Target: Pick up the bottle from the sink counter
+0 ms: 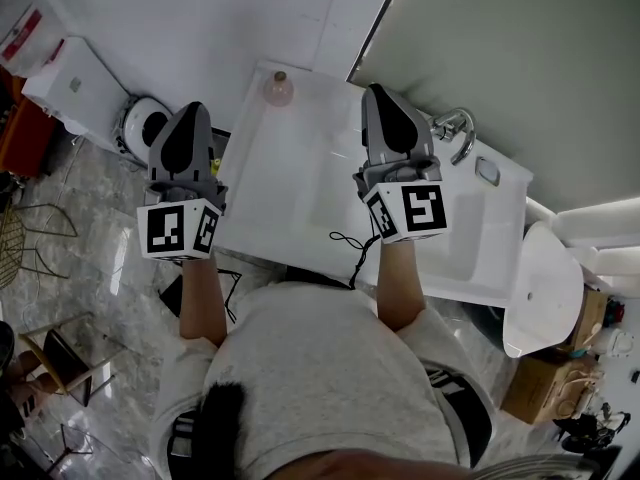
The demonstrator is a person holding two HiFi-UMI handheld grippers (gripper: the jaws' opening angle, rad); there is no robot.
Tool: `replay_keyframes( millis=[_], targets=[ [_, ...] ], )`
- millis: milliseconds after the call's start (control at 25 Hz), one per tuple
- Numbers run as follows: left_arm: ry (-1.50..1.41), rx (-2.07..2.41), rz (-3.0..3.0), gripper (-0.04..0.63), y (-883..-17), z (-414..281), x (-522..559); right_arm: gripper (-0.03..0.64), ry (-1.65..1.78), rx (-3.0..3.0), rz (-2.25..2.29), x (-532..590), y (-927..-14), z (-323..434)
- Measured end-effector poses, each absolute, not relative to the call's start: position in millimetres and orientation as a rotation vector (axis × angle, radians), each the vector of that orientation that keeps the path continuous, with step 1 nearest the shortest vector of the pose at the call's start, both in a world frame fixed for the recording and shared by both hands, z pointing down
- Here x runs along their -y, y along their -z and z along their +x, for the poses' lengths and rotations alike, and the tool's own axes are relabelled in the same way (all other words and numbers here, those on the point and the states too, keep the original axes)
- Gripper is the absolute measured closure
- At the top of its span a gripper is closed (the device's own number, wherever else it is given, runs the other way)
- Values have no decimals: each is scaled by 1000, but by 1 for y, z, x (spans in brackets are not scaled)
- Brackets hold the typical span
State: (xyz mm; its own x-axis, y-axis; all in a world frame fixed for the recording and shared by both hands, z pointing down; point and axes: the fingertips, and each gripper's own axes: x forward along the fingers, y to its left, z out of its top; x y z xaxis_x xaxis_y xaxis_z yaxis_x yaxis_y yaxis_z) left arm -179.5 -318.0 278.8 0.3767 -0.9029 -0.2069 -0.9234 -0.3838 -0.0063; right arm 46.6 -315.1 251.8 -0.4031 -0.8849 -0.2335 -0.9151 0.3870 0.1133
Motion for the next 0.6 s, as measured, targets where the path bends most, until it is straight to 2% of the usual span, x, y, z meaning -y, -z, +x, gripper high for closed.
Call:
replay_keyframes(
  millis=[600],
  targets=[
    [-172, -1699, -2610, 588, -344, -138, 380, 606, -64, -2615, -1589, 383, -338, 44]
  ],
)
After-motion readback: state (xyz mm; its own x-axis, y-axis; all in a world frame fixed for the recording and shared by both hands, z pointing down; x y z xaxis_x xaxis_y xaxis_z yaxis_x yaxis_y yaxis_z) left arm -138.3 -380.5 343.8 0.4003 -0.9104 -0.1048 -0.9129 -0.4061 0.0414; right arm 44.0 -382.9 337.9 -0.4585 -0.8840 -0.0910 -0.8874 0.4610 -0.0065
